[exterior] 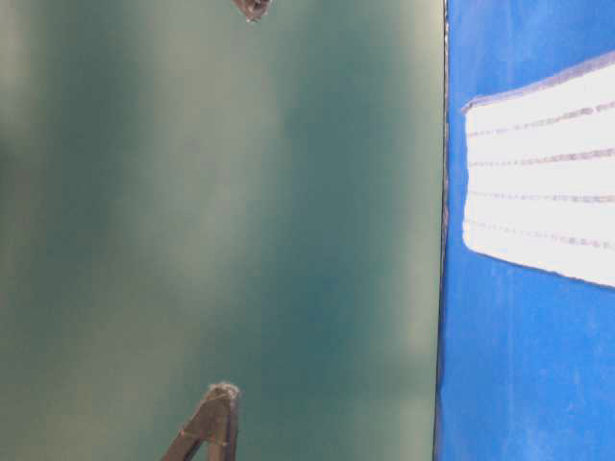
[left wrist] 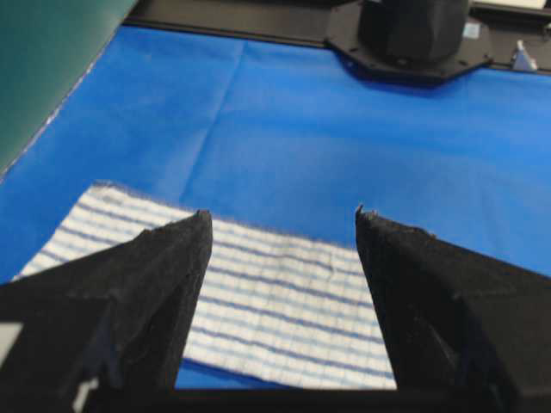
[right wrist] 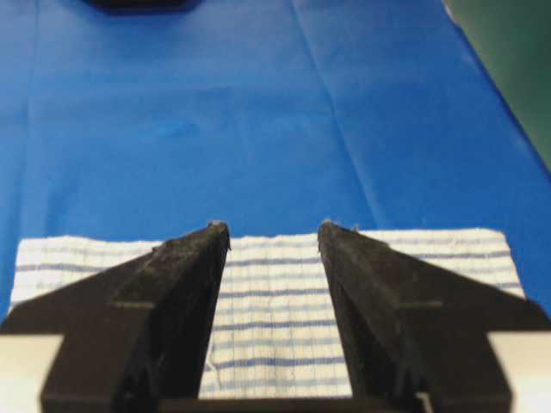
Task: Fold the blue towel.
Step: 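Grasp the far corners of the folded towel with both grippers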
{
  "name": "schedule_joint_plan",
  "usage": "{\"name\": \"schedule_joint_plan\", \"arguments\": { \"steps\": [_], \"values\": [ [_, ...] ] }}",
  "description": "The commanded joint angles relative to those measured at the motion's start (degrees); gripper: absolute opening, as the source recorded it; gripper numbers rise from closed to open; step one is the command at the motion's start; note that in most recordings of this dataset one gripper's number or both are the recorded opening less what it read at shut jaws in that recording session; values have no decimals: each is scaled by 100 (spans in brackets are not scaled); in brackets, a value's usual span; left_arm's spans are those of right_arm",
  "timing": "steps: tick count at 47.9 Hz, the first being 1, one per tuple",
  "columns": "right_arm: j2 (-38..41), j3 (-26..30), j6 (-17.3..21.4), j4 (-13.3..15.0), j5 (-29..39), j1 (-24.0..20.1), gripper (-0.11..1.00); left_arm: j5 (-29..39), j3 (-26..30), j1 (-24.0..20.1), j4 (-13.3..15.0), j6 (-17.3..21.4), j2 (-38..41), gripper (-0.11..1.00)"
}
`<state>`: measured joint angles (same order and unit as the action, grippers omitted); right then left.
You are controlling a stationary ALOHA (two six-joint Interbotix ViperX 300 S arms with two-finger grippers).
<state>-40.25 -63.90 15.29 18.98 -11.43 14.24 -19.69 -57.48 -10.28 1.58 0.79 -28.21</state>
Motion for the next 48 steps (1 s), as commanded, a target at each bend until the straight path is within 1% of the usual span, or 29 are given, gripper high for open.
{"name": "schedule_joint_plan", "arguments": {
  "steps": [1,4,8,13,20,26,31,39,42,48],
  "values": [
    [0,97,-9,-26,-53,79,53,-62,193,-88,0,18,79,61],
    [18,123,-9,-26,-62,211,53,-53,264,-158,0,18,185,62],
    [105,141,-9,-26,-79,439,53,-53,422,-299,0,26,378,66],
    [316,193,-9,-35,-114,756,57,-18,650,-501,0,26,694,70],
    [923,378,-9,-123,-176,1327,65,-9,1020,-896,-9,18,1362,81],
    [1644,677,-9,-141,-149,1714,66,-9,1345,-1292,0,18,2101,88],
    [2364,993,-9,-141,-149,1995,66,-18,1696,-1556,0,18,2804,89],
    [3428,1424,-26,-132,-176,2259,66,-18,2294,-1837,0,26,3771,89],
    [3788,1591,-35,-123,-167,2355,66,-18,2479,-1916,0,26,4034,89],
    [4245,1793,-44,-123,-176,2540,66,-18,2795,-2065,-9,26,4474,89]
  ]
}}
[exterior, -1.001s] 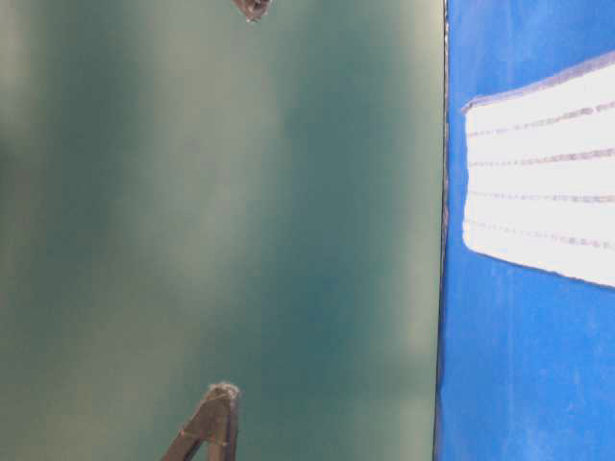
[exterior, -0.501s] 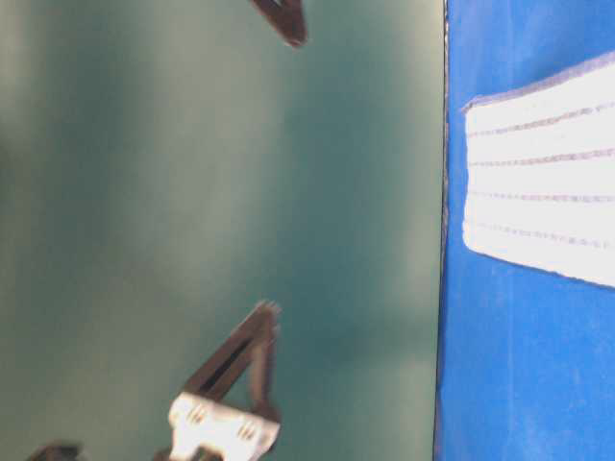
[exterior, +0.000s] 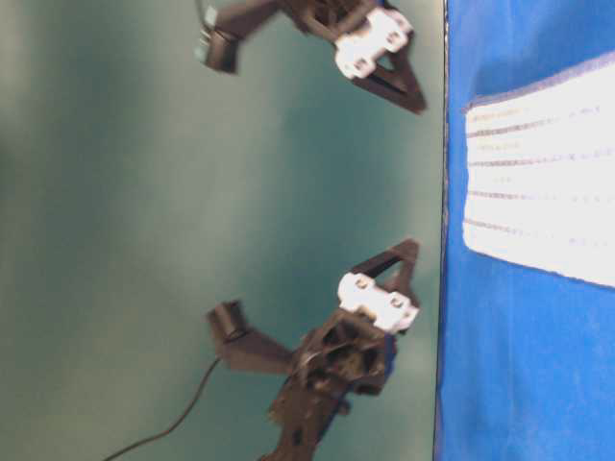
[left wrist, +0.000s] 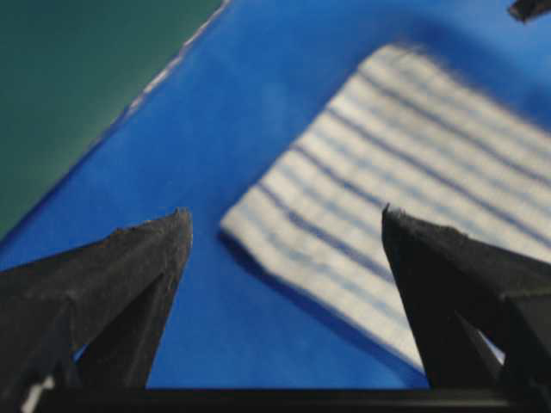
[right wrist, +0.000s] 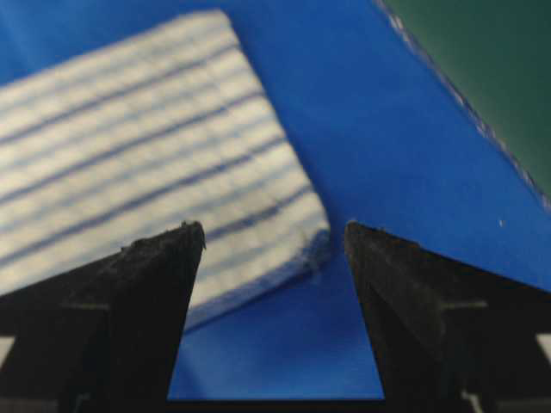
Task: Fold the blue towel.
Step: 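Grasp the far corners of the folded towel with both grippers, then pull the far edge toward the near edge with both grippers, folding again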
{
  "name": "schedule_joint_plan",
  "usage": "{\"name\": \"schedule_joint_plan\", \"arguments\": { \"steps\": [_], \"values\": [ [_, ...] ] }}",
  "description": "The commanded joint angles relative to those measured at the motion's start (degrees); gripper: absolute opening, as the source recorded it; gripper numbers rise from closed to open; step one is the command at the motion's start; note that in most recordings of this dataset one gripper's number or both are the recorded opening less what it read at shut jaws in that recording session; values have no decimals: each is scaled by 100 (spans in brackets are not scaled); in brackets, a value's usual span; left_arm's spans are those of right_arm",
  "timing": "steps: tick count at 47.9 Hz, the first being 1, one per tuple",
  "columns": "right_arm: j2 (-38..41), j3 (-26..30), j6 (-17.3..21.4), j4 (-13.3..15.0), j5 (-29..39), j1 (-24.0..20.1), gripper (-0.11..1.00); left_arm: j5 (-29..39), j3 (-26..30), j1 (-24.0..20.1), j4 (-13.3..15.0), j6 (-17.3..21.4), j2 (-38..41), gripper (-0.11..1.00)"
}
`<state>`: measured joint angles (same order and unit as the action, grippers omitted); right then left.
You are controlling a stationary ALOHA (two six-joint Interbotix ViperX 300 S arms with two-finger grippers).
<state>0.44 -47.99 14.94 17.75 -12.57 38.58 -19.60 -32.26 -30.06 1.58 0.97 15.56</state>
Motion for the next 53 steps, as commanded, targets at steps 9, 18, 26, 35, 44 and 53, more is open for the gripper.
{"name": "schedule_joint_plan", "arguments": {
  "steps": [9,18,26,35,44,53],
  "values": [
    [606,334,-18,9,-211,272,66,-18,633,-167,-9,9,606,89],
    [949,431,-18,0,-360,352,66,-9,976,-176,0,9,1046,89],
    [1020,448,-18,0,-360,343,66,237,1020,-176,0,9,1072,88],
    [1028,457,-9,0,-378,255,43,668,1063,-149,0,9,1099,64],
    [1028,448,9,-18,-422,202,5,606,1116,-26,-9,0,1134,15],
    [1028,431,18,-18,-422,185,5,633,1002,-18,-9,0,1099,5]
  ]
}}
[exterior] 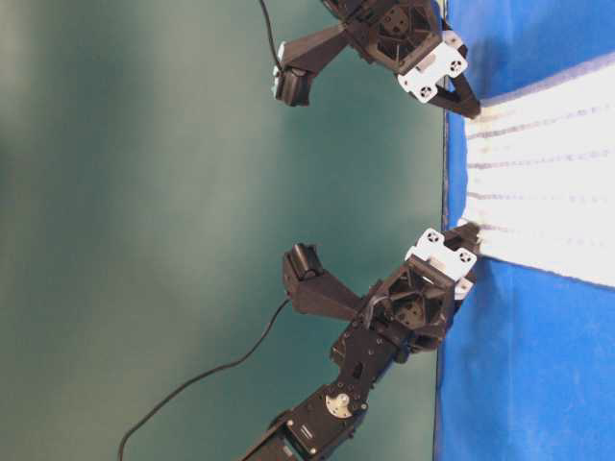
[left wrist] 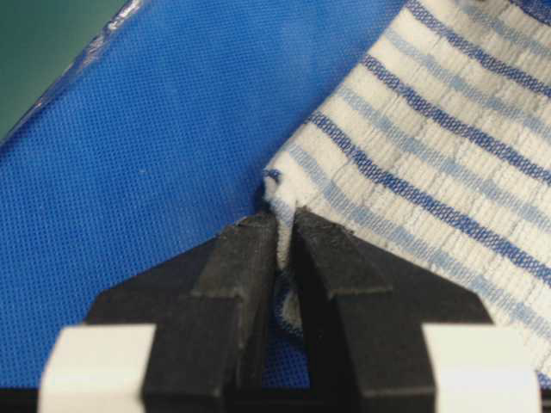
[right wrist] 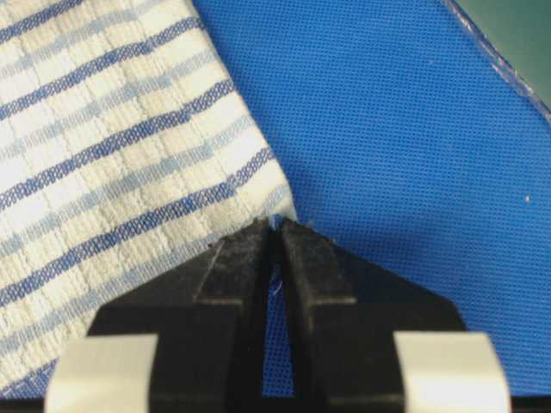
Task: Fold the blue towel.
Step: 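Pull the far edge toward the near edge with both grippers, folding again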
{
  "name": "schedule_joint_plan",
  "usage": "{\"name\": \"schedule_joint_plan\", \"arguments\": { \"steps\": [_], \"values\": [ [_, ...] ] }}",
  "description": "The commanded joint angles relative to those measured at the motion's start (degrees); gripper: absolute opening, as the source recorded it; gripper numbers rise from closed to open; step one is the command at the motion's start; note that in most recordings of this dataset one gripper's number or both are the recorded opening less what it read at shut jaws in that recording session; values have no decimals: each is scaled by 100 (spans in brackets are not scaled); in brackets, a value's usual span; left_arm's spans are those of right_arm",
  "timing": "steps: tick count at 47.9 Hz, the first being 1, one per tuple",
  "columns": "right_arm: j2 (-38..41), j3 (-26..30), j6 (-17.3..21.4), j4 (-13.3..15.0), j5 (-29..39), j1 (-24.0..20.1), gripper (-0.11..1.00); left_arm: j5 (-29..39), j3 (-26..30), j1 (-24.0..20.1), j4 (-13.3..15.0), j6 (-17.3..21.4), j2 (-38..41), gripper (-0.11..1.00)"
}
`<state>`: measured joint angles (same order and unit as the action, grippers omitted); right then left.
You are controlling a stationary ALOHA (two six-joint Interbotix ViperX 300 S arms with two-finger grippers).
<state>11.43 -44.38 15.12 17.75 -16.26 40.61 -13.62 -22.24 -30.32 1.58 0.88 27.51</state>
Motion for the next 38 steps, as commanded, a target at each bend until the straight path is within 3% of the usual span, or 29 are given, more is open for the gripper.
{"name": "schedule_joint_plan", "arguments": {
  "steps": [1,14,26,38],
  "values": [
    [-70,70,0,-18,-53,-26,5,35,-18,0,0,9,-105,5],
    [-255,132,0,-18,-9,-9,5,105,-105,-35,0,18,-369,5],
    [-343,413,-26,-9,255,141,5,483,193,-439,0,26,-492,5],
    [-343,589,-53,9,404,211,5,633,369,-483,-9,193,-519,5]
  ]
}}
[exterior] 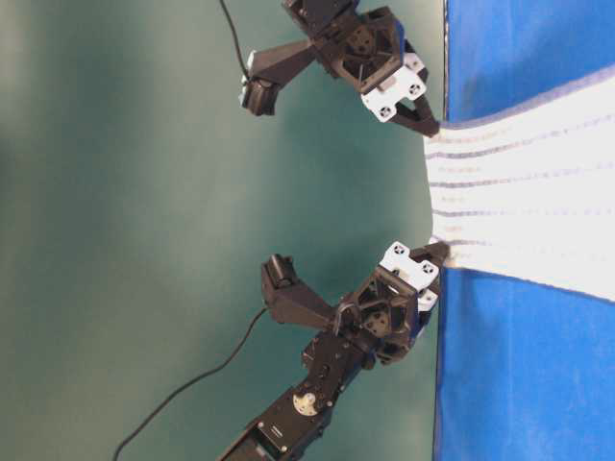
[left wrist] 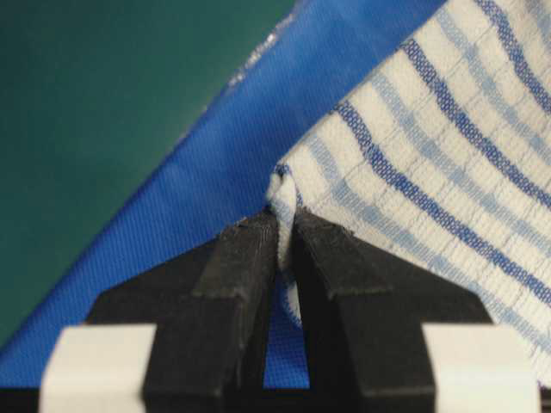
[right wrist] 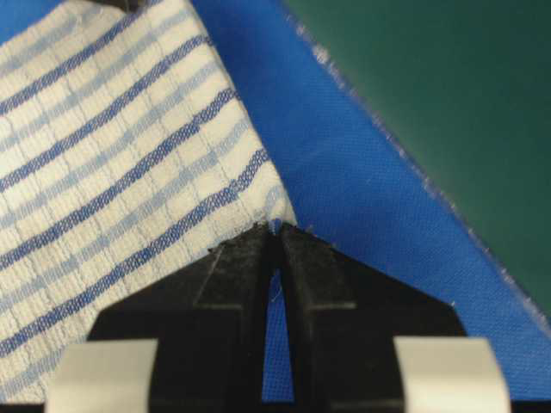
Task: Fold the blue towel.
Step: 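Pull the far edge toward the near edge with both grippers, folding again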
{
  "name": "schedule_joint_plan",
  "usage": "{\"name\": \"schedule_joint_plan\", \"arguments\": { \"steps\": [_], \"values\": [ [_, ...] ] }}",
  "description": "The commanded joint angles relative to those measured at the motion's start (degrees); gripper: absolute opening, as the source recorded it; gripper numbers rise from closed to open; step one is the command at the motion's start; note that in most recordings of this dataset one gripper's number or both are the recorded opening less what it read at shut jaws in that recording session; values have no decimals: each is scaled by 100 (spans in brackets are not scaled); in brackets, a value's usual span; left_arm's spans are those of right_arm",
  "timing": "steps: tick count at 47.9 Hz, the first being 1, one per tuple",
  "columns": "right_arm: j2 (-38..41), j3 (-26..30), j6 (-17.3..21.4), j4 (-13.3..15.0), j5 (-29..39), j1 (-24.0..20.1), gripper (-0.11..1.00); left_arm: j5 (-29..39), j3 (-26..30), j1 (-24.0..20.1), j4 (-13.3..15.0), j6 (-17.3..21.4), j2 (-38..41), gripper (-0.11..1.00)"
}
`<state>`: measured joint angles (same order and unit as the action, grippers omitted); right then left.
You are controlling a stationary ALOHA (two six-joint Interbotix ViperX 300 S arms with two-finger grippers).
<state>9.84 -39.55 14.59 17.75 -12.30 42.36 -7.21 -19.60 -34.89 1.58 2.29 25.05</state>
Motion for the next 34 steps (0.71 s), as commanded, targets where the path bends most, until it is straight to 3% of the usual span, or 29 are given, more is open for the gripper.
{"name": "schedule_joint_plan", "arguments": {
  "steps": [1,20,34],
  "values": [
    [-185,105,0,9,0,35,5,-9,97,-9,-9,70,-290,5],
    [-800,-202,9,9,53,-123,5,0,-272,211,-9,334,-861,5],
    [-1389,-694,44,0,53,-686,5,0,-782,800,-9,387,-1362,5]
  ]
}}
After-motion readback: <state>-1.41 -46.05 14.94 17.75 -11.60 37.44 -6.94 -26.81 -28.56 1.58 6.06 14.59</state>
